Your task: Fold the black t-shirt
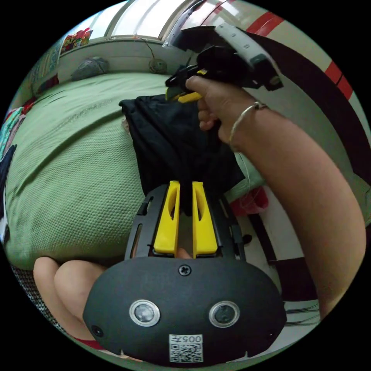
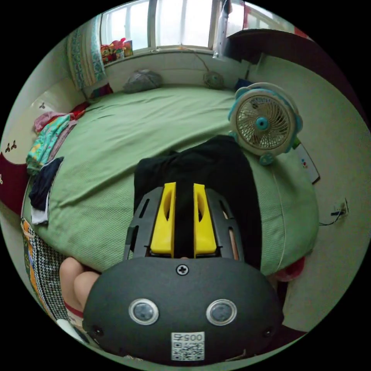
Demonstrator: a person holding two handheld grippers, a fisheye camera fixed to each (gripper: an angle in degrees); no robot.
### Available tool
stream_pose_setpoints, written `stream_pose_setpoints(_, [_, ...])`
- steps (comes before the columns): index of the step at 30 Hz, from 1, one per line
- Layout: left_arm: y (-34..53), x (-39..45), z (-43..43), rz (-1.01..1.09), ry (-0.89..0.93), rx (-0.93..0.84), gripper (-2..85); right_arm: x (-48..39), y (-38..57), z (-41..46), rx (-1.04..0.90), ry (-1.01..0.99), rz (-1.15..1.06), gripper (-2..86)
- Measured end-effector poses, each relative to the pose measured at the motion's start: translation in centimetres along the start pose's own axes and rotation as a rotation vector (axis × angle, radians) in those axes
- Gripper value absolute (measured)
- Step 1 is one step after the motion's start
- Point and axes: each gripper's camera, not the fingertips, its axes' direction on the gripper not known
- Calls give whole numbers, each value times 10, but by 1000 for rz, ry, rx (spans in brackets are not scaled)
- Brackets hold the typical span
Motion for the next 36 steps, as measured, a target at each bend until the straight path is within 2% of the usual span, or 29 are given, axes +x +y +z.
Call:
stream_pose_setpoints(2, [8,-6,-19,30,-4,24,57,-8,0,24,-67,26,17,59])
stream_pose_setpoints(6, [20,-31,-57,45,-56,95,46,-23,-8,33,-57,86,15,65])
stream_pose_setpoints(8, [20,-61,-79,17,-134,107,41,-26,-9,30,-75,87,24,66])
stream_pose_setpoints(12, [17,-117,-110,-59,-233,133,19,-38,19,5,-51,-37,55,65])
stream_pose_setpoints(18, [9,-207,-145,-152,-321,131,11,-66,92,4,18,44,73,57])
stream_pose_setpoints(22, [-5,-261,-174,-166,-366,175,19,-84,89,3,-18,40,131,61])
stream_pose_setpoints(25, [-24,-304,-195,-177,-425,191,9,-127,73,-14,75,68,64,70])
stream_pose_setpoints(27, [-37,-332,-207,-198,-448,220,4,-175,53,-19,158,-11,-2,72])
stream_pose_setpoints(32, [-55,-420,-235,-312,-581,271,0,-298,-4,10,175,-208,-187,93])
stream_pose_setpoints(36, [-43,-470,-251,-360,-680,229,0,-411,-52,39,192,-336,-303,108])
